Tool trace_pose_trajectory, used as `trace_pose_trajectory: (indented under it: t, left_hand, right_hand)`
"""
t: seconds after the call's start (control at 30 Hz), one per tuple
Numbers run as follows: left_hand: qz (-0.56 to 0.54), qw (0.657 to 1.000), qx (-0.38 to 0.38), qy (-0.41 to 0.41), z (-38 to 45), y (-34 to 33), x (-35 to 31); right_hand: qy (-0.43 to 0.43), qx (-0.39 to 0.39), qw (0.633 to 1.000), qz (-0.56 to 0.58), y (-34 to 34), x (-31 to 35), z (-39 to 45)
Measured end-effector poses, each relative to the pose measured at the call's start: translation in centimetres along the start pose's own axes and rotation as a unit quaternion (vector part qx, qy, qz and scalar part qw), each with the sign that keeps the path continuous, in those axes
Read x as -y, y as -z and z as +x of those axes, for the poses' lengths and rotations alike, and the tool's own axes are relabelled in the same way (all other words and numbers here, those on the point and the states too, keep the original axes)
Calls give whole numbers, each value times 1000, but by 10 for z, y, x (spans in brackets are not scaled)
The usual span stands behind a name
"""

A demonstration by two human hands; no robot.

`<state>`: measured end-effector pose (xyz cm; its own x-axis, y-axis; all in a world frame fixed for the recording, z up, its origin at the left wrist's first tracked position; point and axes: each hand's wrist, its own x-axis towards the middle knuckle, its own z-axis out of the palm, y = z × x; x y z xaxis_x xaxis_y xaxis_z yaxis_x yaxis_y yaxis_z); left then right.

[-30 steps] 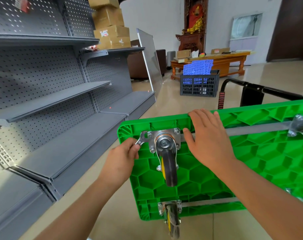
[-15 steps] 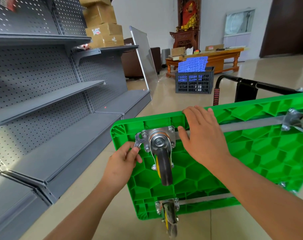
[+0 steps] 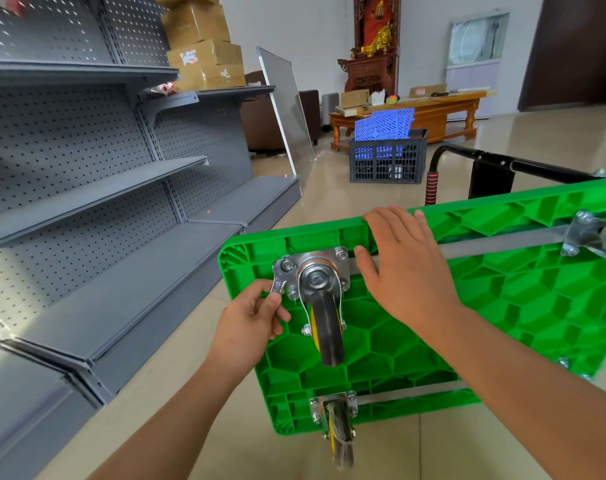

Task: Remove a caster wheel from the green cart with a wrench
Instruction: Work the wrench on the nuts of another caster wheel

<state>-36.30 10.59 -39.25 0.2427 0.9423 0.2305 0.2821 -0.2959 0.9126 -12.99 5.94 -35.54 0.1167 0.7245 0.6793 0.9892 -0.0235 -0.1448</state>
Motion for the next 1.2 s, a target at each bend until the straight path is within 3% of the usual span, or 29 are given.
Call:
trace_pose_trajectory:
  t: [0.2, 0.47, 0.63, 0.83, 0.9, 0.97, 1.03, 1.13, 1.2]
  left_hand:
    - [30, 997, -15, 72, 1, -13, 4]
    - [165, 983, -79, 34, 2, -2, 4]
    - [283, 953, -106, 6, 9, 22, 2]
    - [320, 944, -80, 20, 5, 28, -14]
    - [430, 895, -111, -48, 9, 39, -30]
    - [530, 812, -154, -189, 16, 53, -46]
    - [556, 777, -161, -247, 20, 57, -53]
    - [531, 810, -155, -197, 18, 55, -39]
    - [475, 854, -152, -149, 15, 55, -20]
  right_hand:
    - [-1, 2, 1000, 2, 0, 1, 1]
    - [-3, 8, 1000, 0, 1, 0, 1]
    - [2, -3, 1000, 5, -1, 0, 1]
    - [2, 10, 1000, 2, 3, 0, 1]
    - [0, 18, 1000, -2, 3, -1, 1]
    - [2, 20, 1000, -6, 2, -1, 1]
    - [6, 19, 1000, -8, 2, -1, 1]
    - [3, 21, 1000, -9, 3, 0, 1]
    - [4, 24, 1000, -11, 3, 0, 1]
